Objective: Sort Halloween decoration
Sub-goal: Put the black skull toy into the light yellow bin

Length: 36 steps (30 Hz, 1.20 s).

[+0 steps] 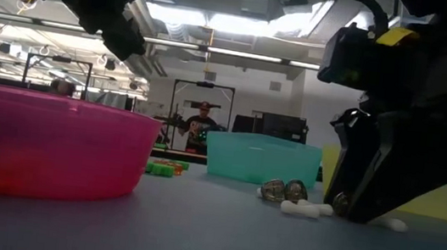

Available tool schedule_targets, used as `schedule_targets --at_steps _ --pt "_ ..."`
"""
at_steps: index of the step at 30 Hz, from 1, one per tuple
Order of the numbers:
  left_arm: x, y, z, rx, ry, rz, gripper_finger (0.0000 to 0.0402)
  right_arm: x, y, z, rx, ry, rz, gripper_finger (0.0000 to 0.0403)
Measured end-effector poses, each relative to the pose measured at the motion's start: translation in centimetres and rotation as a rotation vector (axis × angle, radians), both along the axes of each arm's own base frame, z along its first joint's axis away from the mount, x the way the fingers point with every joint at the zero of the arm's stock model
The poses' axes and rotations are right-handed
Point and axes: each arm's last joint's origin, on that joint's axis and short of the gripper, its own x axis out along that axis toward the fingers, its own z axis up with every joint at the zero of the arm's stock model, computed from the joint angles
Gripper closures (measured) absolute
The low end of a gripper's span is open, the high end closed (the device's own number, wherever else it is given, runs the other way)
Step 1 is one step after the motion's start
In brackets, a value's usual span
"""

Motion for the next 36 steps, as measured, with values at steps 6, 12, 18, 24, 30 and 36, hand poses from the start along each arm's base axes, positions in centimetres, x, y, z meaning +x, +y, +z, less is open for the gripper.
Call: schedule_targets --at_steps 6,12,18,24,30,36 --pt "0.01 0.11 -0.02 0.022 0.005 0.032 0.0245 0.00 0.02 -0.06 0.004 0.005 0.003 0.0185" --pt "0.01 0.14 -0.03 0.027 0.007 0.040 0.0245 0.01 0.08 -0.08 0.014 0.008 0.009 0.0236" --pt "0.01 0.14 -0.04 0.026 0.007 0.040 0.0245 0.00 0.12 -0.10 0.017 0.009 0.011 0.0279" --pt "0.00 0.13 -0.04 0.026 0.008 0.040 0.0245 0.00 0.11 -0.13 0.016 0.011 0.011 0.0297" --pt "0.00 0.13 -0.04 0.026 0.008 0.040 0.0245 -0.03 0.08 -0.16 0.015 0.014 0.011 0.0299" --pt "0.00 0.14 -0.05 0.026 0.009 0.040 0.0245 -0.12 0.00 0.47 0.022 -0.002 0.012 0.0300"
